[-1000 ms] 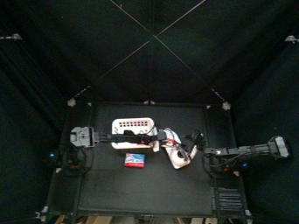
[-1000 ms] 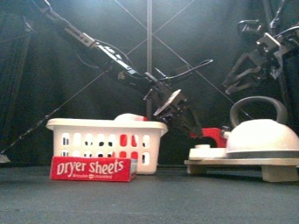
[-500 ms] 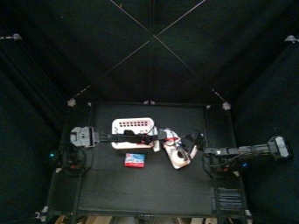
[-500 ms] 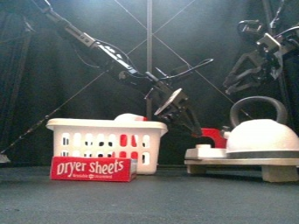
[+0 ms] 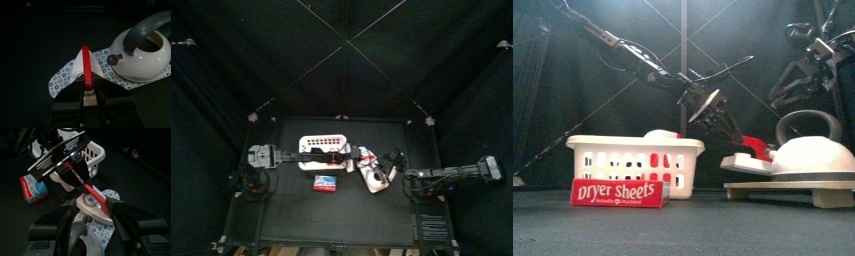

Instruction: Grab iron

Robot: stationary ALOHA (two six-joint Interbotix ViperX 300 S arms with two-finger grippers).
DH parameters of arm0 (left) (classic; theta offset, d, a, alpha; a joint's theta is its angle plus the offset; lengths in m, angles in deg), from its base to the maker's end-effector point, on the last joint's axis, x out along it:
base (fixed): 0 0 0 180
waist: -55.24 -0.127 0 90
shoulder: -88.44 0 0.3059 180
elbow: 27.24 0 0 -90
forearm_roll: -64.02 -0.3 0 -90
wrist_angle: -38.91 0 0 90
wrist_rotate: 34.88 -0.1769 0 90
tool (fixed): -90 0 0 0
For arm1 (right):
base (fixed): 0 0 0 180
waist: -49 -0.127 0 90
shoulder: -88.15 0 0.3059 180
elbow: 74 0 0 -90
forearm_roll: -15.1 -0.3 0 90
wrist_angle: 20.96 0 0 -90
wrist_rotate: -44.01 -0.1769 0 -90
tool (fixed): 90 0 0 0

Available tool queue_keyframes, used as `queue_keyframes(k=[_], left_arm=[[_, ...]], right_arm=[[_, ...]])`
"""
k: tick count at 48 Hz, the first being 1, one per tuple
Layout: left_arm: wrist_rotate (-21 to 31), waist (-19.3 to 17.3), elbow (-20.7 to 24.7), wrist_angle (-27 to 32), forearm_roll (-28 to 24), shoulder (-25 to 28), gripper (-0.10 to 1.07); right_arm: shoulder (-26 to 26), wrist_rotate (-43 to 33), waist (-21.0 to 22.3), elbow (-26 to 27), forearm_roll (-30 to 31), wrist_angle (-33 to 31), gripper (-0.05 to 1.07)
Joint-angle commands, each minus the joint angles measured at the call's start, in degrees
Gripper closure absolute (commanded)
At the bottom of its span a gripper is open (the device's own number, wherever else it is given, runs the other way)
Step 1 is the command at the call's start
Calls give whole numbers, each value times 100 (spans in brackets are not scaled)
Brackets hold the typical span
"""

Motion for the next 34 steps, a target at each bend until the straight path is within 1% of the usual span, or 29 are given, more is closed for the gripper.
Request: queue_keyframes(k=[1,27,34], left_arm=[[9,-18,193,-9,9,-229,46],[9,-18,176,-9,9,-255,46],[9,9,123,9,9,-396,46]], right_arm=[[26,9,9,62,9,0,17],[26,9,9,53,9,0,17],[26,9,9,53,9,0,17]])
